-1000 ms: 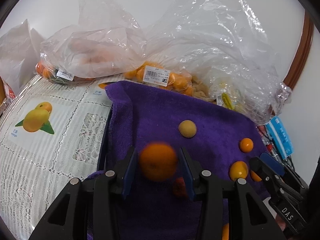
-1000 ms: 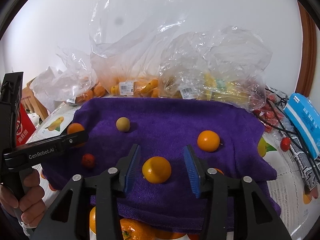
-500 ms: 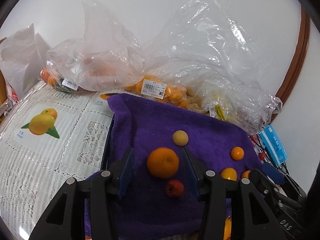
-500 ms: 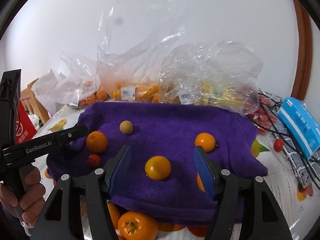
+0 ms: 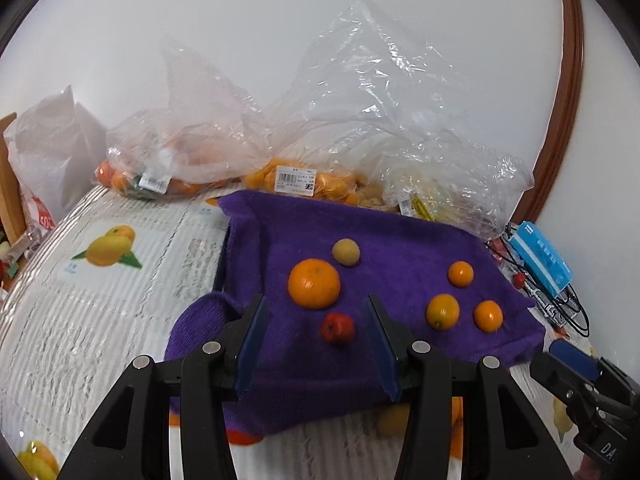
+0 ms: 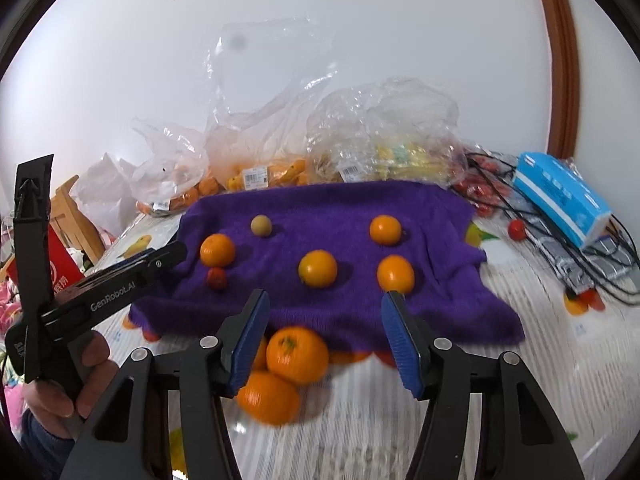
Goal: Organize fruits
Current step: 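Move the right gripper to another orange while the left gripper returns toward the fruit row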
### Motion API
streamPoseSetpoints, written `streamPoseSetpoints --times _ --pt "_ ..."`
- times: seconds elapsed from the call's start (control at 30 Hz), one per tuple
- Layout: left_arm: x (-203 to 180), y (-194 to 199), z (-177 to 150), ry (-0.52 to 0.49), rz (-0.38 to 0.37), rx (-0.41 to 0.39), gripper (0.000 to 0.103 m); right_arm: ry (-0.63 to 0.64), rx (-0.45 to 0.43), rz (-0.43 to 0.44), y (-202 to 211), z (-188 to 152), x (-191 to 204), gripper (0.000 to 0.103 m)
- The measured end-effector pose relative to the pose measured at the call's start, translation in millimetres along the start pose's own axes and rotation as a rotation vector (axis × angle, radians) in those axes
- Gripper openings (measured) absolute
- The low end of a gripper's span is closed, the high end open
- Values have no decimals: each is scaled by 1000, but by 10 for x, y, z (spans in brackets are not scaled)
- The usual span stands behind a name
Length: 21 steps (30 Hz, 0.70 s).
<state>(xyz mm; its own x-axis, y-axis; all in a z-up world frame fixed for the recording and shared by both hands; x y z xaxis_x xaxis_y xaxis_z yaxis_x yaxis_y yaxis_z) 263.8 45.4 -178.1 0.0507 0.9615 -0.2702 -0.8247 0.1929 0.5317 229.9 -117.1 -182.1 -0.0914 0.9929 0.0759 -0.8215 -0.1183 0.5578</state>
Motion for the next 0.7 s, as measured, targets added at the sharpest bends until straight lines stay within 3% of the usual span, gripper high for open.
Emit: streamPoseSetpoints --times 0.37,0.7 --pt "272 273 -195 21 57 -6 47 -16 48 -19 195 -303 -42 45" --pt "362 271 -265 52 61 20 47 -5 89 23 133 -390 111 45"
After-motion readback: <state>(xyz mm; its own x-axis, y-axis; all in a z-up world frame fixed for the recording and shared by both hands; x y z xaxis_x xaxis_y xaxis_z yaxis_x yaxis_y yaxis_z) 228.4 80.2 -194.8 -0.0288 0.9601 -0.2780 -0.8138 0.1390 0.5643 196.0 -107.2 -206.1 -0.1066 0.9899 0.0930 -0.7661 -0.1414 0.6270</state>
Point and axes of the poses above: each gripper's, at about its wrist camera, not at the fingertips, and y roughly against the way its jaws point, x to its left, z to its top, the point moved 10 cm from there along -y, roughly the way its jaws point, and after that the axes turned 6 degrees about -z, right-handed, at the moved point
